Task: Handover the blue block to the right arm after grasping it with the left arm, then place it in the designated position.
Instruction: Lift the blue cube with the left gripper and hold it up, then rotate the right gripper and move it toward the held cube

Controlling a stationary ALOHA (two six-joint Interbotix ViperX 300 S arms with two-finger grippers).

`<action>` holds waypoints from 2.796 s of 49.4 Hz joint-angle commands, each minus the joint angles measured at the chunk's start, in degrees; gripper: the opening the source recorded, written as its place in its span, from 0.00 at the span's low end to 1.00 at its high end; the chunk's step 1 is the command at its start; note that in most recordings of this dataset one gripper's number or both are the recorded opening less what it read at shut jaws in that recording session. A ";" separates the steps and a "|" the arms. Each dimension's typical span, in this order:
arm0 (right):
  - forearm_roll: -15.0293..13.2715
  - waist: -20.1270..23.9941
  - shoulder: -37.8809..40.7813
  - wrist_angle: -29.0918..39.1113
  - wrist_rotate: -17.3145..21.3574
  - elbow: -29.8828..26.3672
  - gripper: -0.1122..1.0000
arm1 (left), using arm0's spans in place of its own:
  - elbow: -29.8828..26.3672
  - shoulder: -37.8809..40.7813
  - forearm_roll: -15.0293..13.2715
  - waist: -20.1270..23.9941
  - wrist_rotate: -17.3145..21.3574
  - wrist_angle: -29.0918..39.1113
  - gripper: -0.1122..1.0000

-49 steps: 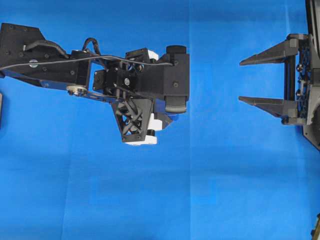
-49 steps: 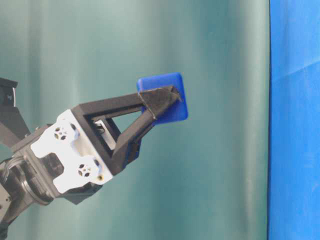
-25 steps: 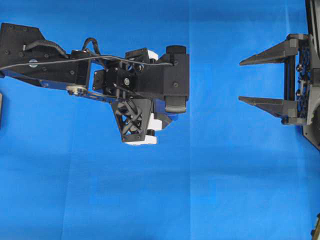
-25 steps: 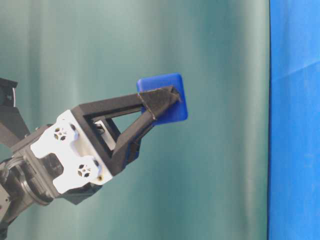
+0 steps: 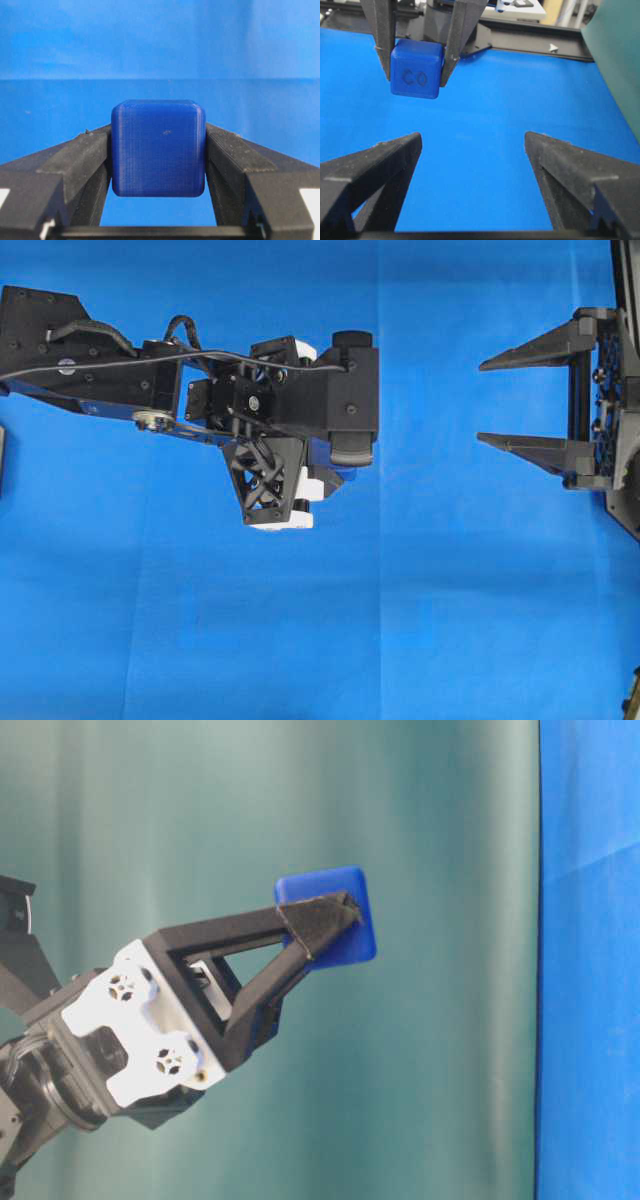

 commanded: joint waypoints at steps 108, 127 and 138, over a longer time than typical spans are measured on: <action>-22.06 1.32 -0.26 -0.44 -14.41 -6.42 0.97 | 33.57 -23.20 -0.44 0.00 -0.26 -54.40 0.54; -36.83 3.16 0.18 -1.85 -26.63 -6.86 0.97 | 33.57 -23.29 -0.53 0.00 -0.44 -54.40 0.54; -43.51 4.13 0.26 -2.11 -31.11 -6.86 0.97 | 33.57 -23.29 -0.44 0.00 -0.62 -54.40 0.54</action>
